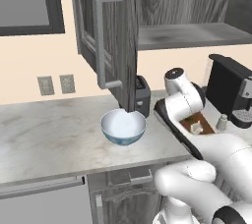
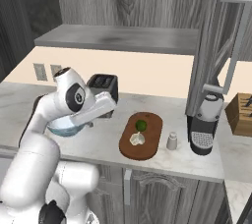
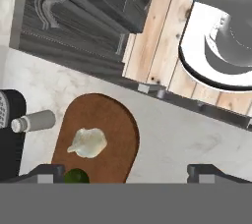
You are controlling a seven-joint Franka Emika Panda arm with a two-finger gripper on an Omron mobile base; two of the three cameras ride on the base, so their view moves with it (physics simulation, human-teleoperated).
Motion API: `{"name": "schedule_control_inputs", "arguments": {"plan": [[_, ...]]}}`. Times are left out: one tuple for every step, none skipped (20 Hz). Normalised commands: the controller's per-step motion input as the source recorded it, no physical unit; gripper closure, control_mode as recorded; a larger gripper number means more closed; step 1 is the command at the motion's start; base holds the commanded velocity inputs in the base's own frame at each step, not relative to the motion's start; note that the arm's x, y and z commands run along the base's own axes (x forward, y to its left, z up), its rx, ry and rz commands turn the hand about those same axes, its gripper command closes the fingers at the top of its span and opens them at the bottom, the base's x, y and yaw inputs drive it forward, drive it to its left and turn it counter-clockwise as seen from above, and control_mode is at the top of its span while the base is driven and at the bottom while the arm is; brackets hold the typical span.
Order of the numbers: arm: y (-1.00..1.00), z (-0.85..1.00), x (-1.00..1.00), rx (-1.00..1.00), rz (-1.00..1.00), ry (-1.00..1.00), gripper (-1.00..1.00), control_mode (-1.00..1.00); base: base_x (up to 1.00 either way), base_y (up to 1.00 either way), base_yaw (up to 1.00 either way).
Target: Open the cabinet. Place the bowl and condiment on the counter. Then place the lime and garlic on the cutting board.
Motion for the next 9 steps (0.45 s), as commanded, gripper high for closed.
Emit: {"name": "schedule_control_inputs", "arguments": {"plan": [[1.0, 0.54, -0.79, -0.22, 0.05, -0.12, -1.0, -1.0, 0.0, 0.0, 0.0], [1.0, 0.61, -0.82, -0.17, 0.01, -0.09, -1.0, -1.0, 0.0, 0.0, 0.0], [0.84, 0.54, -0.88, -0.1, 0.01, -0.1, -1.0, -1.0, 0.0, 0.0, 0.0], [0.76, 0.41, -0.76, -0.09, 0.0, -0.1, -1.0, -1.0, 0.0, 0.0, 0.0], [0.45, 0.21, -0.74, 0.0, 0.0, -0.07, -1.0, -1.0, 0.0, 0.0, 0.0], [0.32, 0.0, -0.34, 0.08, 0.02, 0.0, -1.0, -1.0, 0.0, 0.0, 0.0], [0.0, 0.0, 0.0, 0.0, 0.0, 0.0, -1.0, -1.0, 0.0, 0.0, 0.0], [0.0, 0.0, 0.0, 0.0, 0.0, 0.0, -1.0, -1.0, 0.0, 0.0, 0.0], [0.0, 0.0, 0.0, 0.0, 0.0, 0.0, -1.0, -1.0, 0.0, 0.0, 0.0]]}}
